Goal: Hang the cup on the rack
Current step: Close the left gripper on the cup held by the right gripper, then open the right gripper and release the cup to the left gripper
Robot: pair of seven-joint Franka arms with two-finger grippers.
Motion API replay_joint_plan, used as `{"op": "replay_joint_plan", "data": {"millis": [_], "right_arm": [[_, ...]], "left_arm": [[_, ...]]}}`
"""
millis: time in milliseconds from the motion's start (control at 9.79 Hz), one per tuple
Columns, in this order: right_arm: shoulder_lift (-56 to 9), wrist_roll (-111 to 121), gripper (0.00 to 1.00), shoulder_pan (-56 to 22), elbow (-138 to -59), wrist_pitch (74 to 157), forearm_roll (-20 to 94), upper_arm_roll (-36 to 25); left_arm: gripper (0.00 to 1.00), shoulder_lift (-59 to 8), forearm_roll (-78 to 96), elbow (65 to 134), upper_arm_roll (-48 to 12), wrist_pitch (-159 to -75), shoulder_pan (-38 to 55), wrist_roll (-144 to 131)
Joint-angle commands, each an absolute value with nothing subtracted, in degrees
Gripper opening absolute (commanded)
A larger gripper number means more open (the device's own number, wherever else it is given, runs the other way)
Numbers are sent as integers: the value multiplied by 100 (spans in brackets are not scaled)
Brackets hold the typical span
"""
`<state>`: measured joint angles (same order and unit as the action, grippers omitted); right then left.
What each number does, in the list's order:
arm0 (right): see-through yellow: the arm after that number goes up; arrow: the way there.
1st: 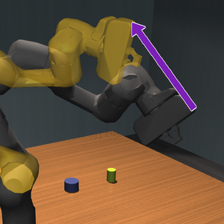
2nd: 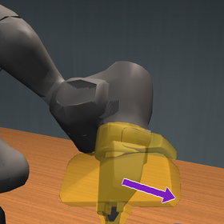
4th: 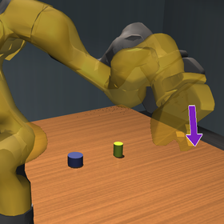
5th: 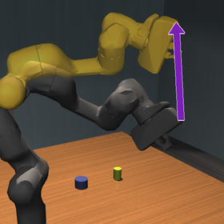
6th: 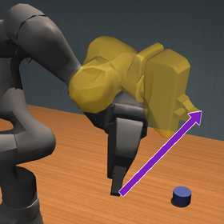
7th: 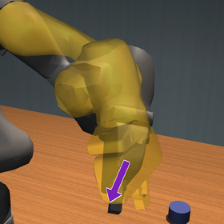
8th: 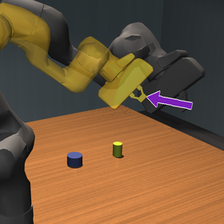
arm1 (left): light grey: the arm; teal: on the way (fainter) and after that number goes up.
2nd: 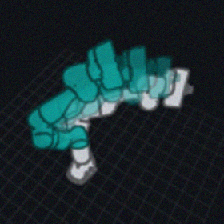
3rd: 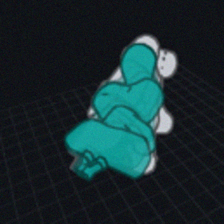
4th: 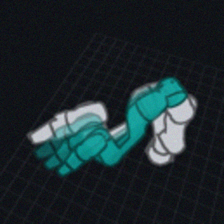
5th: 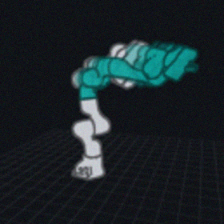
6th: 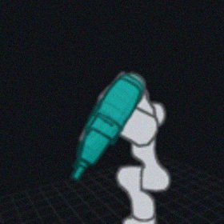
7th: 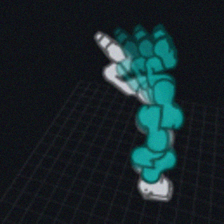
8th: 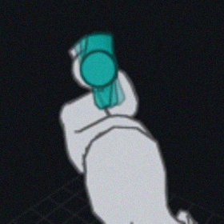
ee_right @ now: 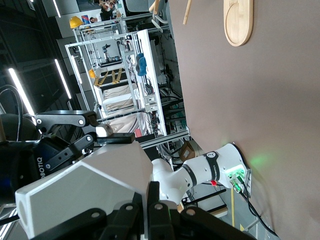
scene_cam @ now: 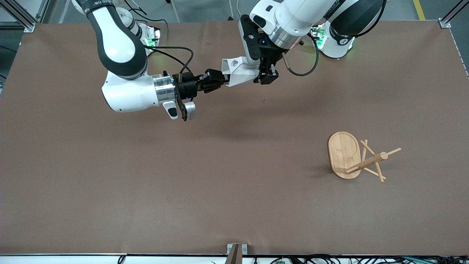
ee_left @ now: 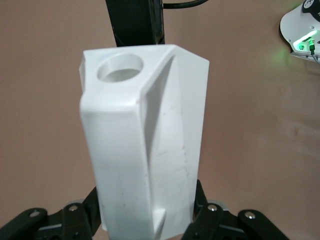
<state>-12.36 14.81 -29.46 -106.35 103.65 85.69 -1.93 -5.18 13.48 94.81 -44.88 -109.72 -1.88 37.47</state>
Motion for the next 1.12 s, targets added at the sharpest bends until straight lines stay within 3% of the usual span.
{"op": "replay_joint_plan", "data": {"millis": [0, 102, 204, 306, 715, 1022], "right_arm": [[-1178, 1153, 1, -2927, -10582, 10327, 8763, -158], [-1178, 1134, 3, -2927, -10556, 10327, 8771, -158], [-1169, 1021, 69, -2918, -10538, 10318, 8763, -167], [-1169, 993, 100, -2892, -10477, 10310, 8763, -176], [-1073, 1020, 100, -2612, -10441, 10336, 8475, -220], [-819, 1011, 100, -2120, -10459, 10318, 7247, -220]], "left_arm": [[1, -483, 1336, 9694, -4518, -11161, -246, 4120], [1, -483, 1336, 9694, -4509, -11197, -255, 4235], [1, -492, 1319, 9694, -4509, -11206, -255, 4236], [1, -492, 1310, 9694, -4509, -11284, -264, 4236], [1, -527, 1283, 9694, -4491, -11390, -325, 4298], [0, -562, 1301, 9747, -4483, -11435, -334, 4097]]}}
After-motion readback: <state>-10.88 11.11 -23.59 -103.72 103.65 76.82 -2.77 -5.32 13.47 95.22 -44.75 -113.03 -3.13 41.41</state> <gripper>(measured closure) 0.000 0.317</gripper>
